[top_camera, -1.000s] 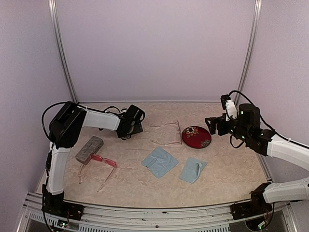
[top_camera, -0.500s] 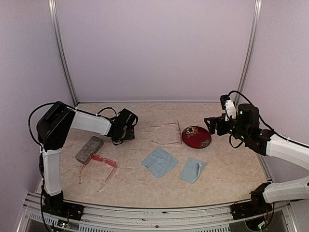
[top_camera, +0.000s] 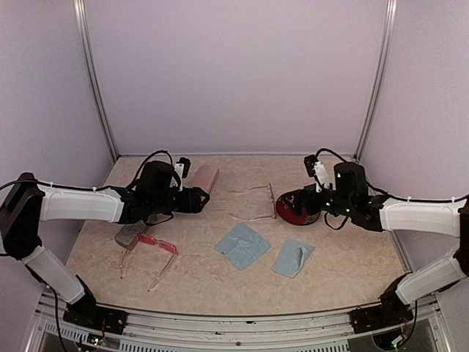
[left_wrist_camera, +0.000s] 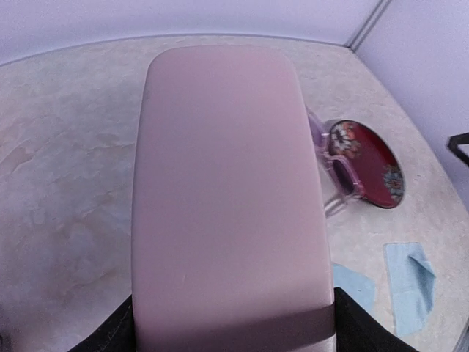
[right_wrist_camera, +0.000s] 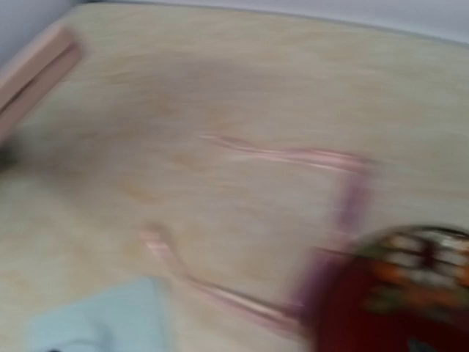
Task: Organize the sunglasses
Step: Pass from the left arm to the right, then pass from the right arm to the left, then pass from the left arm to the right
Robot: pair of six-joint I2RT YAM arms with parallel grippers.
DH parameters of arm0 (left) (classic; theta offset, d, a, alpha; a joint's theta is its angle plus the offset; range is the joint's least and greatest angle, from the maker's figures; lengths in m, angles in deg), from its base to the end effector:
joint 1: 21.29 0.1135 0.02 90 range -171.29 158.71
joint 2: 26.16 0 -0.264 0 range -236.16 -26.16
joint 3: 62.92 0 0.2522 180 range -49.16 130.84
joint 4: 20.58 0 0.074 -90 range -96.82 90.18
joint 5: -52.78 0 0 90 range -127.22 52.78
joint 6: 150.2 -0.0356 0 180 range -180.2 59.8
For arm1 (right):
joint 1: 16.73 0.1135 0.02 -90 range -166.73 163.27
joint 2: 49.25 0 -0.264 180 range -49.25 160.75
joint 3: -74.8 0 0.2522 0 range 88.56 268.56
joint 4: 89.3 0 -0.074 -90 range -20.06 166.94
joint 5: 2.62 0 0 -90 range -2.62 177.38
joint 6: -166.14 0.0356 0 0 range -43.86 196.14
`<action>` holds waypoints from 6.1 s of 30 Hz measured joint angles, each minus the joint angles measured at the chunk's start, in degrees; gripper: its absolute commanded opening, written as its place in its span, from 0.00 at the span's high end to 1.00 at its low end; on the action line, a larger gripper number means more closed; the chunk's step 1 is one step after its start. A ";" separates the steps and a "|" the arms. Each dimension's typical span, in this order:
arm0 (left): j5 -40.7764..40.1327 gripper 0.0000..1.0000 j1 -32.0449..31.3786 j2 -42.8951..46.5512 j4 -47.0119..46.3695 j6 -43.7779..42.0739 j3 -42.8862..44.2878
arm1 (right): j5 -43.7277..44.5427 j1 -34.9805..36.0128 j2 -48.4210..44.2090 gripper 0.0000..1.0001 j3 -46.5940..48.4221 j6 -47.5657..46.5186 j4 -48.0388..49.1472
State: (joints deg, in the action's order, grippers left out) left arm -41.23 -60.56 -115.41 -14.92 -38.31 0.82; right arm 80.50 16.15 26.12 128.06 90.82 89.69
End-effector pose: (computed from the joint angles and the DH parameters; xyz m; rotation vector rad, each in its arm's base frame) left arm 0.2631 -0.2119 0.2122 0.2847 2.1457 -0.5555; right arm 0.2392 0.1597 0.2311 -0.4005 1.9911 0.6520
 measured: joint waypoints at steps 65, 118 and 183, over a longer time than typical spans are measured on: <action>32.06 1.00 -9.42 6.88 -36.61 10.05 -10.10 | -30.99 10.51 14.05 0.02 3.41 17.84 42.86; -1.88 0.02 -18.29 9.05 -14.19 -5.64 -5.73 | -18.58 3.10 11.69 0.98 14.21 15.13 7.89; 0.15 0.98 -16.63 -1.73 -6.38 6.58 5.38 | -7.28 14.21 14.47 0.09 24.98 15.08 -6.97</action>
State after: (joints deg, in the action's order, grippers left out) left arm -41.08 -77.19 -117.14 -21.30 -31.73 6.20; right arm 73.23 30.36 40.59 153.05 105.90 82.72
